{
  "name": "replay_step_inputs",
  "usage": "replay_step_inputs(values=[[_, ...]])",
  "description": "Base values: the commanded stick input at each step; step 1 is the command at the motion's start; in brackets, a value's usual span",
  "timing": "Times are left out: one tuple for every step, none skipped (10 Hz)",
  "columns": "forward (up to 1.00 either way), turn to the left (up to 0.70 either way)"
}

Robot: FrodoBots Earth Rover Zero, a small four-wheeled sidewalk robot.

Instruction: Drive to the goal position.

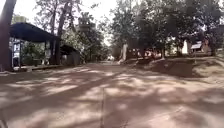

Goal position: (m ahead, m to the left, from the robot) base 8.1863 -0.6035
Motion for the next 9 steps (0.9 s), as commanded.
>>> replay_step_inputs(values=[[0.0, 0.0], [0.0, 0.0], [0.0, 0.0], [0.0, 0.0], [0.49, 0.0], [1.0, 0.0], [1.0, 0.0], [1.0, 0.0], [1.0, 0.0]])
